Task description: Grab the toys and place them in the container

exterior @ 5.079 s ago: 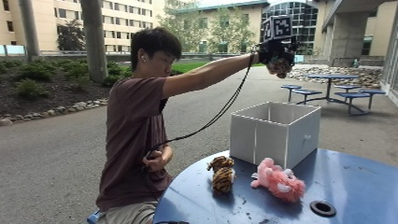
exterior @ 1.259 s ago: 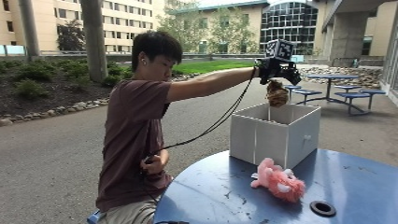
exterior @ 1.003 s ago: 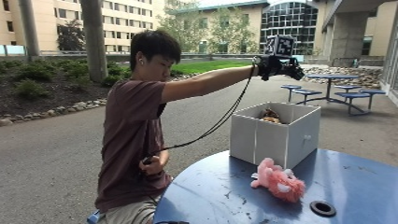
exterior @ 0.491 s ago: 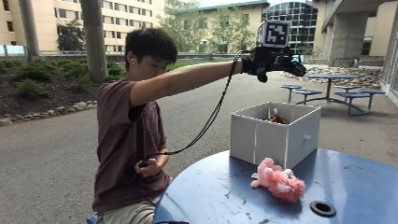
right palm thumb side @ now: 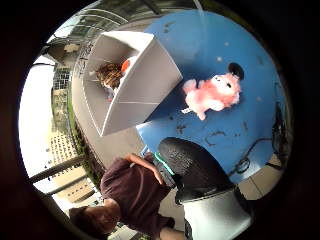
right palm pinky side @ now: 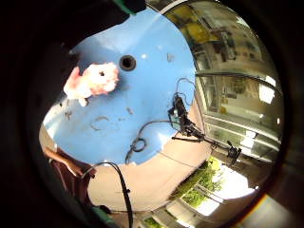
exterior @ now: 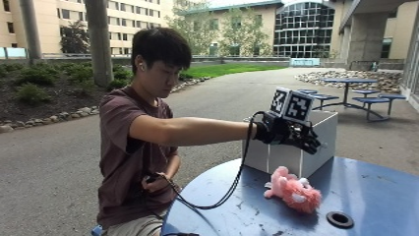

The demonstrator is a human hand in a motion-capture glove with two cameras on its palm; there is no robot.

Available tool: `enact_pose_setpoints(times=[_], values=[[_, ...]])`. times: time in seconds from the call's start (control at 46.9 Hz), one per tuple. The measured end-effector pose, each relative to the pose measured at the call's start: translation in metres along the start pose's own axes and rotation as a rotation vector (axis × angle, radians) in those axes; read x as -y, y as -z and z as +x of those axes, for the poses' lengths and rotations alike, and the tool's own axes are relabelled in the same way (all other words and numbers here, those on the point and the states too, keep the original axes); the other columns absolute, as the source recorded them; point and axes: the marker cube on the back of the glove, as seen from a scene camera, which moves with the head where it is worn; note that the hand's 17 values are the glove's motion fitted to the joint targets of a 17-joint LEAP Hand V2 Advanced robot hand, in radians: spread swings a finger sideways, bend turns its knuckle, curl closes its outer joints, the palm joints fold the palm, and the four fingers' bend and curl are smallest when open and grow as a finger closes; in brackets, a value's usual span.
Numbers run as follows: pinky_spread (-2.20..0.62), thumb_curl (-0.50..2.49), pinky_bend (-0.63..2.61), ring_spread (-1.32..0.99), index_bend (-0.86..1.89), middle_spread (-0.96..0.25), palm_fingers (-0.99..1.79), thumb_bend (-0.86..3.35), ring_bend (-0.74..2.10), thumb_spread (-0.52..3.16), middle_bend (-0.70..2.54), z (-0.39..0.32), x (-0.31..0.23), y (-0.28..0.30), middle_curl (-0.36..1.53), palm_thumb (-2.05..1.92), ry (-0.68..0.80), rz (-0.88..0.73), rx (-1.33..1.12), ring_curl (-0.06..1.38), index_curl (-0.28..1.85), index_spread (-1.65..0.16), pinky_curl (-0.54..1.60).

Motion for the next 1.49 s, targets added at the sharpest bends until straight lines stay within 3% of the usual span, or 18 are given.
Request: enact_pose_setpoints(times=[0.192, 0.277, 0.341, 0.363, 0.384, 0.469, 0.533, 0.576, 0.597, 0.683, 0.854, 1.088, 1.259, 1.494], values=[[0.05, 0.37, 0.98, -0.01, 0.08, -0.02, -0.33, 0.01, 0.3, 1.14, 0.07, -0.006, 0.049, -0.115, 0.28, 0.09, 0.03, -0.231, 0.011, 0.29, 0.16, -0.22, 0.39], [0.06, 0.38, 1.04, 0.01, 0.09, -0.01, -0.33, 0.04, 0.23, 1.15, 0.05, -0.007, 0.068, -0.148, 0.25, 0.17, 0.014, -0.247, -0.016, 0.27, 0.16, -0.23, 0.4], [0.03, 0.42, 1.07, 0.02, 0.43, -0.02, 0.0, 0.17, 0.22, 1.24, -0.01, -0.005, 0.079, -0.161, 0.2, 0.38, 0.001, -0.206, -0.019, 0.27, 0.26, -0.24, 0.4], [0.05, 0.39, 1.09, 0.03, 0.19, -0.01, -0.27, 0.1, 0.22, 1.2, 0.04, -0.004, 0.082, -0.162, 0.21, 0.29, -0.001, -0.186, -0.015, 0.27, 0.19, -0.24, 0.41], [-0.02, 0.42, 1.04, 0.01, 0.57, -0.02, 0.21, 0.21, 0.27, 1.27, 0.04, -0.003, 0.084, -0.163, 0.2, 0.44, -0.003, -0.156, -0.013, 0.28, 0.32, -0.22, 0.4], [-0.23, 0.45, 0.89, -0.13, 0.53, -0.1, 0.96, 0.3, 0.49, 1.32, 0.42, -0.001, 0.094, -0.167, 0.28, 0.59, 0.0, 0.04, 0.0, 0.26, 0.25, -0.18, 0.29], [-0.3, 0.51, 0.8, -0.19, 0.59, -0.13, 1.13, 0.36, 0.59, 1.27, 0.58, -0.002, 0.096, -0.167, 0.34, 0.72, -0.023, 0.133, 0.015, 0.32, 0.3, -0.16, 0.29], [-0.32, 0.56, 0.68, -0.21, 0.81, -0.13, 1.32, 0.4, 0.61, 1.2, 0.75, -0.006, 0.095, -0.166, 0.41, 0.81, -0.036, 0.16, 0.027, 0.36, 0.4, -0.13, 0.29], [-0.33, 0.57, 0.72, -0.22, 0.77, -0.14, 1.23, 0.38, 0.63, 1.16, 0.75, -0.008, 0.094, -0.166, 0.42, 0.81, -0.041, 0.165, 0.034, 0.38, 0.39, -0.11, 0.31], [-0.37, 0.66, 0.61, -0.26, 0.97, -0.12, 1.41, 0.43, 0.74, 1.02, 0.99, -0.012, 0.081, -0.167, 0.51, 0.91, -0.065, 0.165, 0.067, 0.45, 0.48, -0.07, 0.3], [-0.42, 0.78, 0.66, -0.29, 1.04, -0.11, 1.35, 0.42, 0.96, 0.73, 1.14, -0.021, 0.056, -0.165, 0.57, 0.88, -0.123, 0.092, 0.187, 0.53, 0.53, 0.02, 0.35], [-0.38, 0.86, 0.85, -0.26, 1.0, -0.12, 1.14, 0.28, 1.12, 0.54, 1.11, -0.031, 0.009, -0.132, 0.6, 0.65, -0.157, -0.051, 0.28, 0.59, 0.55, 0.03, 0.42], [-0.32, 0.89, 0.92, -0.32, 1.04, -0.16, 0.75, 0.19, 1.03, 0.59, 1.15, -0.042, -0.022, -0.05, 0.65, 0.51, -0.192, 0.003, 0.235, 0.62, 0.62, -0.04, 0.48], [-0.27, 0.95, 0.98, -0.4, 1.11, -0.2, 0.65, 0.16, 1.01, 0.65, 1.2, -0.067, -0.048, 0.102, 0.72, 0.48, -0.266, 0.175, 0.138, 0.62, 0.67, -0.1, 0.5]])
